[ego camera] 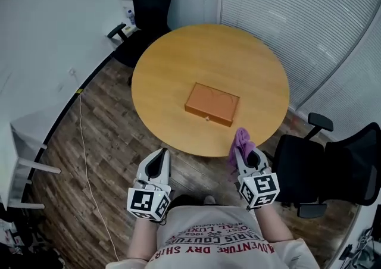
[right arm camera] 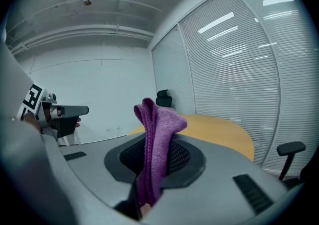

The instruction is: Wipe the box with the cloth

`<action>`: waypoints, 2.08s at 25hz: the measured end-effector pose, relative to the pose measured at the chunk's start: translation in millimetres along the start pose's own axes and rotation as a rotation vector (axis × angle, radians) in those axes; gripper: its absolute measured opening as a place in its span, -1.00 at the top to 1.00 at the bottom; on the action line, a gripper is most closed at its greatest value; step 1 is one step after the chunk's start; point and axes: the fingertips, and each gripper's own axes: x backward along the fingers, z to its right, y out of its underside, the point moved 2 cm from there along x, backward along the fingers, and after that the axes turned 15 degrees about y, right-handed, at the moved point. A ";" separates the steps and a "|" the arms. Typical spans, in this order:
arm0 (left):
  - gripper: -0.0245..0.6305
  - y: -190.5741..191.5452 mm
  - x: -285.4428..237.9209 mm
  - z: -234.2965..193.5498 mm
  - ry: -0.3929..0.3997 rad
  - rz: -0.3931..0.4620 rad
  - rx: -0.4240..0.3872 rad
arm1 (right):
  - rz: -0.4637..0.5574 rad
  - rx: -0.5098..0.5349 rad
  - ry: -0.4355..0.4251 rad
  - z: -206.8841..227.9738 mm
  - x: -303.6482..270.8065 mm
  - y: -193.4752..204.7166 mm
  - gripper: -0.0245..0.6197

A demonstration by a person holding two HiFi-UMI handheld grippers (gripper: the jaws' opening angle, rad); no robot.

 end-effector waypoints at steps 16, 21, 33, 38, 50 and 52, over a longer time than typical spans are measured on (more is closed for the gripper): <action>0.90 -44.0 -149.6 -142.3 0.260 -0.016 -0.021 | -0.029 -0.043 0.255 5.3 -131.2 -41.8 0.70; 0.90 -51.4 -191.0 -179.1 0.338 -0.030 -0.032 | -0.058 -0.040 0.332 5.5 -173.5 -48.9 0.70; 0.90 -11.7 -240.6 -237.6 0.449 -0.133 0.026 | -0.275 0.289 0.191 -45.6 -296.8 -25.3 0.70; 0.90 0.3 -247.1 -265.4 0.422 -0.143 0.068 | -0.357 0.413 0.138 -62.2 -338.7 -11.3 0.70; 0.90 32.1 -254.2 -292.5 0.386 -0.173 0.122 | -0.554 0.821 0.042 -62.4 -404.5 45.5 0.70; 0.90 35.7 -253.7 -292.6 0.383 -0.178 0.126 | -0.574 0.861 0.033 -61.8 -407.7 54.7 0.70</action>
